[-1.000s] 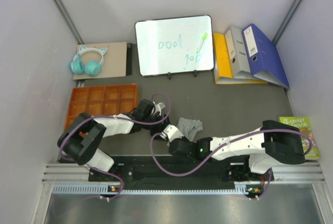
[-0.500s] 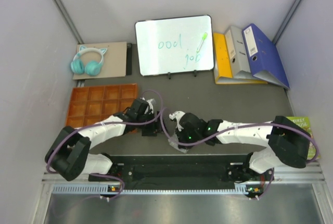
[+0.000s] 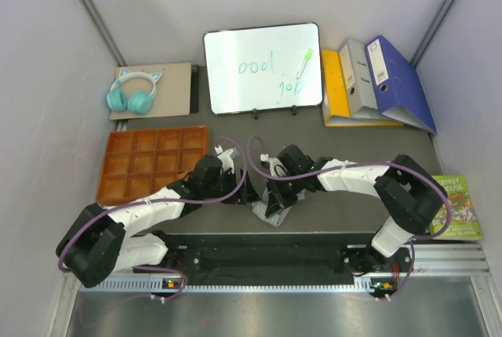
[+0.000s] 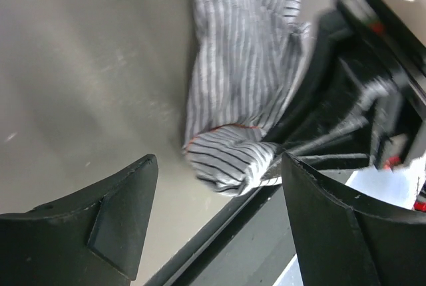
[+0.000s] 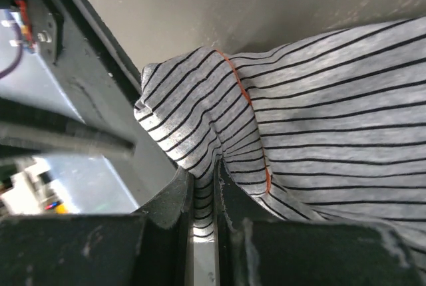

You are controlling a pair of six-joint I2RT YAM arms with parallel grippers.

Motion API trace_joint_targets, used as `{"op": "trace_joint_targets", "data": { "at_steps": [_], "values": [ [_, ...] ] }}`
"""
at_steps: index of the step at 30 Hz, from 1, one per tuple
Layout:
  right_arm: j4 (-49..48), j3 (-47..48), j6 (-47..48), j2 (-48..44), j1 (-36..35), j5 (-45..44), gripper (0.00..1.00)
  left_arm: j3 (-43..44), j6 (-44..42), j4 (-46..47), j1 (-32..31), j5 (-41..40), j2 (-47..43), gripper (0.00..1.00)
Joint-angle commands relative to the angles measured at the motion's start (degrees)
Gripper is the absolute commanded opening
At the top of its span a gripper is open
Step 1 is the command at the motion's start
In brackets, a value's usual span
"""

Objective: Roll the underwear
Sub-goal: Roll the underwear to the center of the board.

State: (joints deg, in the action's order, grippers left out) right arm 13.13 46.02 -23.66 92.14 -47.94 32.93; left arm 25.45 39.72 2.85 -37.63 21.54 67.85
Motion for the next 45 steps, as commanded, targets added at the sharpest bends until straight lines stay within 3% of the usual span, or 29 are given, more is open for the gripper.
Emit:
{"op": "trace_joint_targets", "data": {
  "at_steps": [1, 13, 24, 31, 34, 36, 38, 39, 40, 41, 44, 45],
  "values": [
    [-0.1, 3.5, 1.6, 2.6, 3.0, 5.9, 0.0, -3.0, 2.0, 13.6, -1.5, -0.4, -0.8, 0.79],
    [1.5, 3.9, 3.7, 6.7, 9.0, 7.8, 0.0, -6.0, 6.3, 26.9, -3.2, 1.0, 6.4, 0.74],
    [1.9, 4.2, 5.5, 9.5, 11.5, 8.1, 0.0, -8.5, 10.0, 32.8, -5.3, 0.1, 8.7, 0.72],
    [1.7, 4.4, 5.9, 10.9, 12.8, 8.6, 0.0, -9.6, 11.2, 34.5, -6.0, -1.0, 9.9, 0.64],
    [1.7, 4.9, 6.2, 11.3, 13.0, 8.6, 0.0, -9.5, 11.3, 34.8, -6.1, -0.8, 10.8, 0.5],
    [1.7, 5.2, 6.2, 11.3, 13.0, 8.6, 0.0, -9.3, 11.4, 34.2, -6.1, -1.7, 12.1, 0.23],
    [2.0, 5.4, 6.1, 10.8, 13.0, 8.3, 0.01, -8.1, 11.6, 30.6, -6.1, -3.2, 13.8, 0.08],
    [2.7, 5.5, 6.0, 9.9, 13.0, 7.9, 0.04, -7.6, 11.5, 29.6, -6.1, -3.5, 14.4, 0.0],
    [3.1, 5.7, 6.0, 9.5, 13.1, 7.6, 0.09, -6.7, 11.6, 27.0, -6.1, -4.0, 15.1, 0.0],
    [3.7, 6.0, 6.3, 8.9, 13.1, 7.9, 0.22, -6.1, 11.9, 25.7, -6.1, -4.7, 16.3, 0.0],
    [6.6, 6.1, 6.7, 6.5, 13.9, 7.5, 0.48, -4.4, 13.0, 21.9, -6.1, -6.0, 18.7, 0.0],
    [7.0, 5.8, 6.8, 5.5, 14.7, 7.3, 0.52, -4.0, 13.5, 21.7, -6.1, -5.5, 19.3, 0.0]
  ]
}}
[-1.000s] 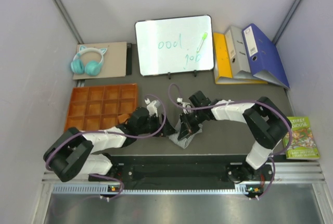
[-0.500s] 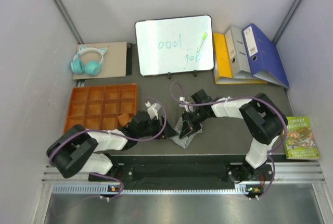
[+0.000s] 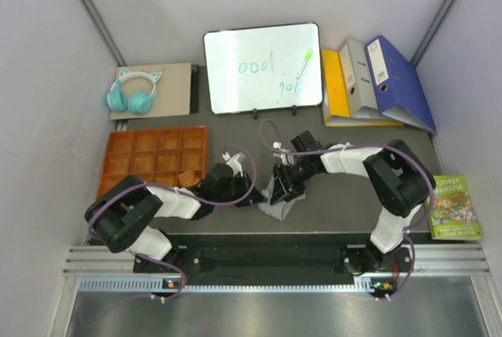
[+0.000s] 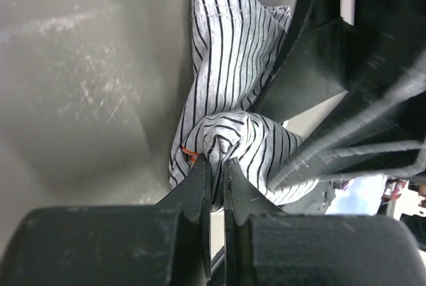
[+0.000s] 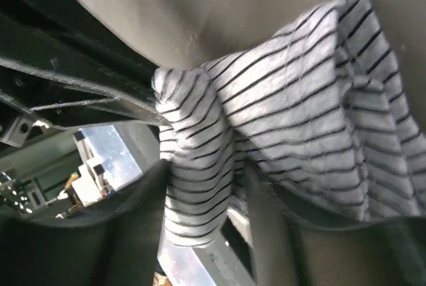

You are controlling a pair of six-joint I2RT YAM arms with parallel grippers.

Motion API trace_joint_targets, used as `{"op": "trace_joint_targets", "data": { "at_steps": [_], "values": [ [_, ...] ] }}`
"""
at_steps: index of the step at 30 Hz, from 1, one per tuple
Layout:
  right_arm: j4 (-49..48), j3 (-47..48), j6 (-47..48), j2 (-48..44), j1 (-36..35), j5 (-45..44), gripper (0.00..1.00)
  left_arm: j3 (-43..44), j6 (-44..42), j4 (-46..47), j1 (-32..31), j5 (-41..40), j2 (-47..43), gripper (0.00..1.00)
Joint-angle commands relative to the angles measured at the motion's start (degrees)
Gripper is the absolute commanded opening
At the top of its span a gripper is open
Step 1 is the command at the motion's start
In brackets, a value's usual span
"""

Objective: Roll the underwear
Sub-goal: Roll the underwear to the center of the board.

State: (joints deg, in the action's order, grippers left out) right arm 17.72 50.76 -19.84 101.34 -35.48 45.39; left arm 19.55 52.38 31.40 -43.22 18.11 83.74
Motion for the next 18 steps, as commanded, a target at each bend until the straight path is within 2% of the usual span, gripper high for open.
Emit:
{"op": "trace_joint_targets", "data": {
  "at_steps": [1, 4, 10, 14, 15, 18],
  "values": [
    [3.4, 0.9, 2.9, -6.0, 2.7, -5.6, 0.55, 2.5, 1.1, -6.9, -0.5, -1.8, 4.1, 0.0],
    [4.9, -0.7, 2.3, -11.8, 4.6, -8.1, 0.68, 3.5, 3.6, -7.8, -0.5, -1.6, 6.6, 0.0],
    [4.3, -7.4, -4.6, -25.6, 5.3, -16.4, 0.74, 3.4, 6.2, -8.9, -0.5, -1.9, 8.1, 0.0],
    [-4.4, -18.8, -15.5, -34.3, 5.3, -16.8, 0.77, 3.7, 6.9, -9.4, -0.5, -1.8, 9.0, 0.0],
    [-9.2, -21.0, -17.1, -37.5, 5.3, -16.8, 0.78, 3.7, 7.2, -9.2, -0.5, -1.5, 9.2, 0.0],
    [-15.8, -27.1, -21.5, -41.7, 5.2, -16.5, 0.79, 3.7, 8.5, -8.6, -0.5, -1.7, 10.2, 0.0]
  ]
}}
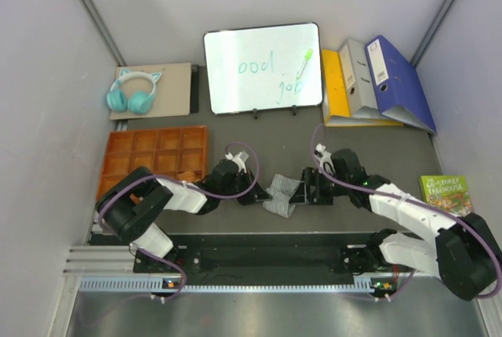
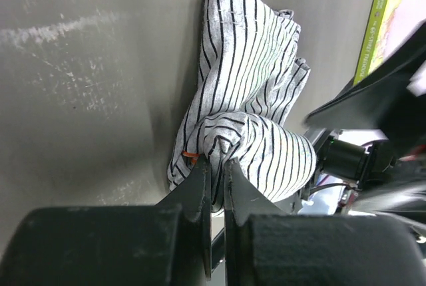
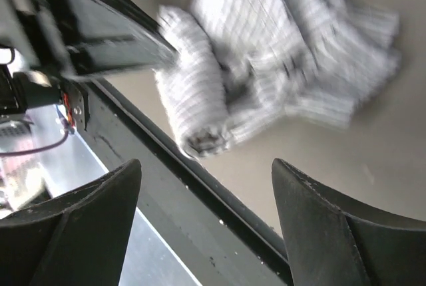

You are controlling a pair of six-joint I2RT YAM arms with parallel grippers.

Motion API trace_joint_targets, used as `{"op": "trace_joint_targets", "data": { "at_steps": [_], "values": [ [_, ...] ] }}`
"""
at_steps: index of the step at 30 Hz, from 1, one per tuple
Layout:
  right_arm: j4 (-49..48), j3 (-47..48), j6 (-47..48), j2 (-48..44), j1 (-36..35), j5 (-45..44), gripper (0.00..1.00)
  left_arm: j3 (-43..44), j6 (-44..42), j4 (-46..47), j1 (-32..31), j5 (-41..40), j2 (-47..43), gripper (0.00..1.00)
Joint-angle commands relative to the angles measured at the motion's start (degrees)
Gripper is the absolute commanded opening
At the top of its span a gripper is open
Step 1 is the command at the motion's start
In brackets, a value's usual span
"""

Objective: Roll the underwear
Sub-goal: Roll the underwear to the center of the board.

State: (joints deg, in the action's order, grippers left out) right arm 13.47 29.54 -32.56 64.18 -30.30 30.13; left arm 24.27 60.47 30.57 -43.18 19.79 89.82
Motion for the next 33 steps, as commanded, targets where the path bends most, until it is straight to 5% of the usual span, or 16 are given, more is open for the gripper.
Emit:
{"op": "trace_joint_targets", "data": {
  "at_steps": [1, 10, 24, 33],
  "values": [
    [-12.2, -6.6, -9.1, -5.2, -0.1, -1.3, 0.79, -1.2, 0.9, -7.1, -0.5, -3.4, 4.4, 0.0],
    [-24.1, -12.4, -13.0, -2.2, -2.3, -2.4, 0.79, -2.1, 2.9, -4.7, -0.6, -1.6, 6.2, 0.0],
    [-27.7, -14.0, -14.8, 5.3, -5.9, -9.3, 0.75, -2.3, 3.7, -4.0, -0.6, -1.7, 6.1, 0.0],
    [-23.0, -14.0, -15.3, 5.6, -6.4, -16.0, 0.41, -2.9, 4.2, -0.5, -0.5, -0.5, 5.3, 0.0]
  ]
}}
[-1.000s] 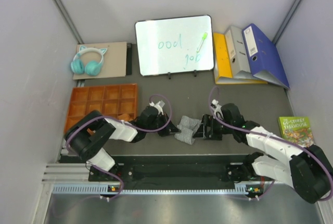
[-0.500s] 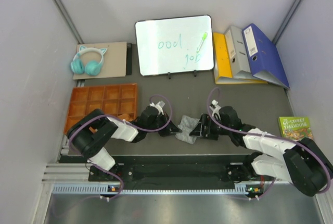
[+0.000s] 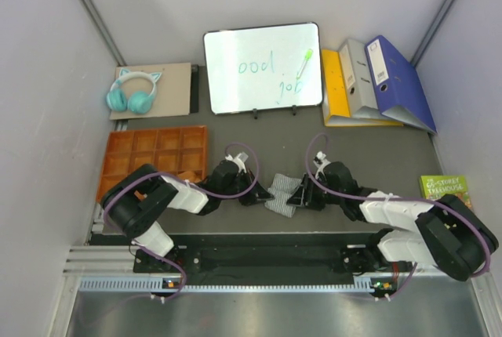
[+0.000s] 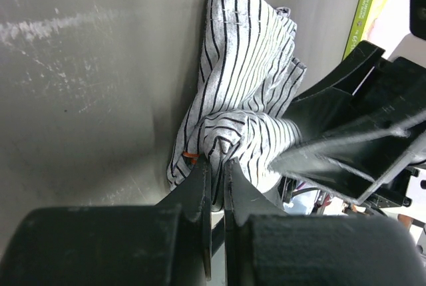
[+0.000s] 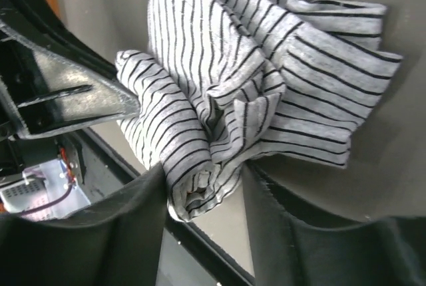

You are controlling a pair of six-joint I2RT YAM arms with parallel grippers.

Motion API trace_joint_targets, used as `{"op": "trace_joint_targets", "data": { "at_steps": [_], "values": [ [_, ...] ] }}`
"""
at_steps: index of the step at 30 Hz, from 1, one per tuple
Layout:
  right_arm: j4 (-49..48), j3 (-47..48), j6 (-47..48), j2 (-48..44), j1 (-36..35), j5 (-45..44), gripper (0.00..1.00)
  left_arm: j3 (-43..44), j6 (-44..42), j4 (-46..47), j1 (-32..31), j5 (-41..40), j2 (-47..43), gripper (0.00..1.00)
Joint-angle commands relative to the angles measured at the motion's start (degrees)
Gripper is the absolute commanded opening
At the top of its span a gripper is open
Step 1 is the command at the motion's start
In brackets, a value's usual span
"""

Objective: Roll the underwear
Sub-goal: Roll the underwear to the center of the board.

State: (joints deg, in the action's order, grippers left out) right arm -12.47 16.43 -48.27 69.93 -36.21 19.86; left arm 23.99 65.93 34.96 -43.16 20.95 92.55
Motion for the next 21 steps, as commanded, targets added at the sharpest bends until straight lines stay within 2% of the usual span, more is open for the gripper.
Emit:
{"op": "trace_joint_targets", "data": {
  "at_steps": [1, 2, 3, 4, 6, 7, 8, 11, 15, 20, 21],
  "values": [
    [3.6, -0.9, 0.3, -0.1, -0.5, -6.8, 0.37, -2.8, -0.4, -4.2, -0.5, -1.5, 2.6, 0.0],
    [3.9, -0.8, 0.2, -0.1, -0.5, -7.2, 0.33, -2.9, 0.0, -3.2, -0.5, -1.3, 2.8, 0.0],
    [3.9, -0.6, 0.1, 0.1, -0.5, -7.5, 0.23, -2.9, 0.3, -2.6, -0.5, -0.5, 3.3, 0.01],
    [4.0, -0.6, -0.1, 0.5, -0.4, -8.1, 0.18, -2.9, 1.0, -2.0, -0.5, -0.1, 3.6, 0.06],
    [3.9, -0.4, -0.4, 0.8, -0.4, -8.5, 0.13, -3.0, 1.7, -0.2, -0.6, 0.3, 3.6, 0.13],
    [3.7, -0.3, -0.6, 1.1, -0.5, -9.0, 0.11, -3.0, 2.2, 0.0, -0.5, 0.6, 3.4, 0.21],
    [3.6, -0.3, -0.6, 1.1, -0.5, -9.1, 0.07, -2.9, 2.3, 0.0, -0.5, 0.4, 3.1, 0.26],
    [5.4, 0.2, -0.2, 0.8, -0.4, -9.9, 0.0, -1.8, 0.9, -3.6, -0.6, -1.2, -0.3, 0.4],
    [6.8, 0.5, 0.5, 0.1, -0.5, -10.5, 0.0, -0.2, -3.2, -13.2, -0.5, -4.6, -4.7, 0.54],
    [6.8, 0.8, 0.7, 0.5, -0.4, -10.1, 0.0, 1.0, -6.0, -18.2, -0.3, -7.8, -7.2, 0.58],
    [6.7, 0.8, 0.7, 0.8, -0.4, -9.8, 0.0, 0.9, -6.9, -18.1, -0.3, -7.9, -7.4, 0.61]
  ]
}}
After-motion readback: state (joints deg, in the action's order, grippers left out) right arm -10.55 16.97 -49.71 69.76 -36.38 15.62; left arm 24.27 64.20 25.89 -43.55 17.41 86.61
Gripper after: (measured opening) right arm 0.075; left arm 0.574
